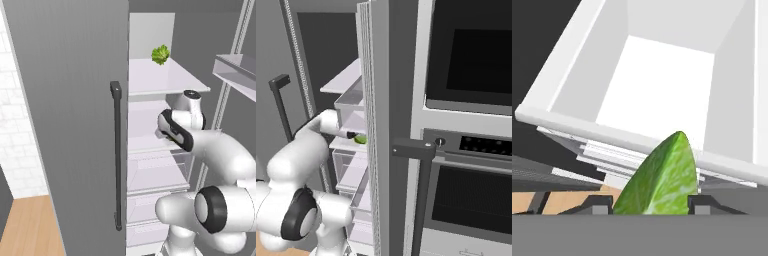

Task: Grab a lemon wedge from the fridge and one ice cube from the ice bowl, and put them in the glass of lemonade.

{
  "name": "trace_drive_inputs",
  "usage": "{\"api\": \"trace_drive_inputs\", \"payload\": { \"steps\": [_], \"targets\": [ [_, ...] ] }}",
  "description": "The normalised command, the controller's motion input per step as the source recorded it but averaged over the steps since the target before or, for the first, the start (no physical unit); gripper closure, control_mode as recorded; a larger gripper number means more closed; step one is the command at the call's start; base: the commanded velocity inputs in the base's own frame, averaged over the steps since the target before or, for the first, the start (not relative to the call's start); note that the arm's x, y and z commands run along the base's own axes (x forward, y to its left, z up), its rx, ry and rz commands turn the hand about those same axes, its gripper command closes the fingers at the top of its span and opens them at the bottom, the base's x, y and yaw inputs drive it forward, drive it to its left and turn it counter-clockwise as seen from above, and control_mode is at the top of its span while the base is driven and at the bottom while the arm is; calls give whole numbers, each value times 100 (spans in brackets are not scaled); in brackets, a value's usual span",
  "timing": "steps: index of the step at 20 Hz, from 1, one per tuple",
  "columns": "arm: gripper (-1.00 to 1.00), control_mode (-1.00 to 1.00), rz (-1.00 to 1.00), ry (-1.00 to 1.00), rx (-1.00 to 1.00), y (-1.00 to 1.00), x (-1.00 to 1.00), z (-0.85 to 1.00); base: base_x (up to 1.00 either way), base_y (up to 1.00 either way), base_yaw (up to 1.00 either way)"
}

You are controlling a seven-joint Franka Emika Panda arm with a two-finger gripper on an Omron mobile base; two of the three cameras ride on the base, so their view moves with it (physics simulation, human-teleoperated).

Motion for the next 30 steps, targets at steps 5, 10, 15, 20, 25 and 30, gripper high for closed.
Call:
{"api": "trace_drive_inputs", "payload": {
  "steps": [5,10,15,20,25,30],
  "targets": [
    [100,-100,5,11,0,0,-87,95,0,0,0],
    [100,-100,3,7,0,19,-93,87,0,0,0],
    [100,-100,0,1,0,60,-100,69,0,0,0],
    [100,-100,0,0,0,40,-100,50,0,0,0],
    [100,-100,0,-1,0,8,-88,4,0,0,0],
    [100,-100,0,-1,0,0,-14,0,0,0,0]
  ]
}}
